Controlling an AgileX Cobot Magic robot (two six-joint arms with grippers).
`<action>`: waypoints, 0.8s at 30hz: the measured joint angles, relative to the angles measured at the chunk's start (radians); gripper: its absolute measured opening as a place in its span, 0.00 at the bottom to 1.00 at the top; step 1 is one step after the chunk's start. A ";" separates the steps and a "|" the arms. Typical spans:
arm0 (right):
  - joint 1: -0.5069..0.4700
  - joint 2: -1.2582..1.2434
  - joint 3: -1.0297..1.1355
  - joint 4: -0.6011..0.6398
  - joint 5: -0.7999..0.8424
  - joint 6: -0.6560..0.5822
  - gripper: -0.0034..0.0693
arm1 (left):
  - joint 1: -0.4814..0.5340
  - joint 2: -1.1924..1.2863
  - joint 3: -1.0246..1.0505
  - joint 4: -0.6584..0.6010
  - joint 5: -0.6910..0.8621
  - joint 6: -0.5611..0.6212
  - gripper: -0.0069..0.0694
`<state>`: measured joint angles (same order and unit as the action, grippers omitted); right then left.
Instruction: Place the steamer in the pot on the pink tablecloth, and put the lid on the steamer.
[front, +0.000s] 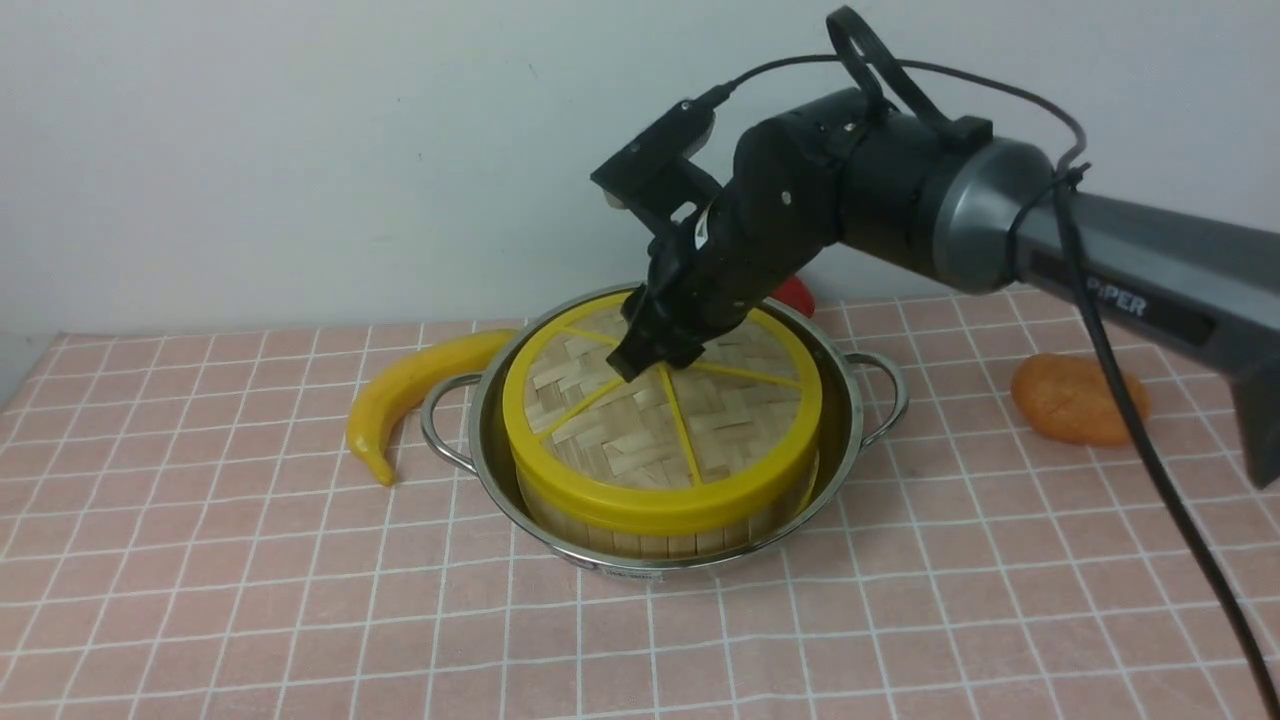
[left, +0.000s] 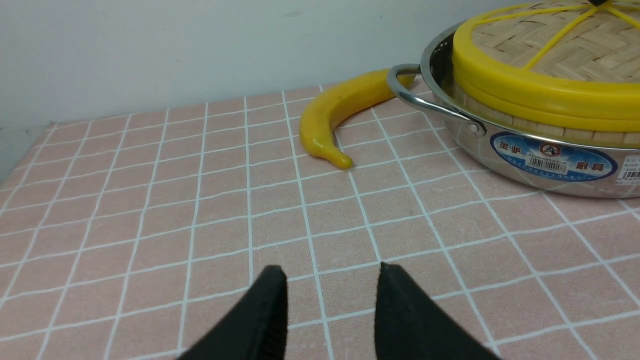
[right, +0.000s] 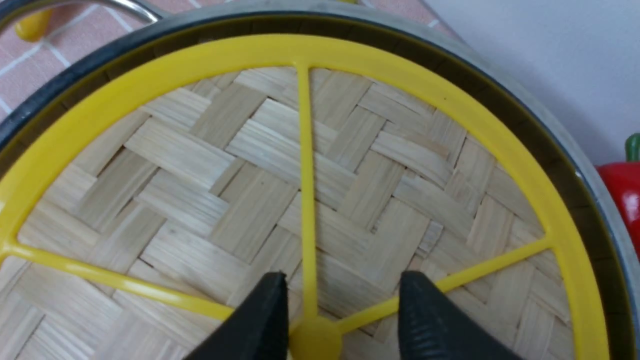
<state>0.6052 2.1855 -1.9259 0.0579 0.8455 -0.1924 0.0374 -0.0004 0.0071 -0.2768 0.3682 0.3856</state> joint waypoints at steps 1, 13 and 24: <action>0.000 0.000 0.000 0.007 0.000 -0.003 0.55 | 0.000 0.000 0.000 0.000 0.000 0.000 0.41; -0.001 -0.068 0.000 0.072 -0.081 0.024 0.73 | 0.000 0.000 0.000 0.000 0.000 0.000 0.41; -0.001 -0.217 0.000 0.197 -0.002 0.069 0.03 | 0.000 0.000 0.000 0.000 0.000 0.000 0.41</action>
<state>0.6042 1.9685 -1.9254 0.2546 0.8437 -0.1235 0.0374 -0.0004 0.0071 -0.2768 0.3682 0.3856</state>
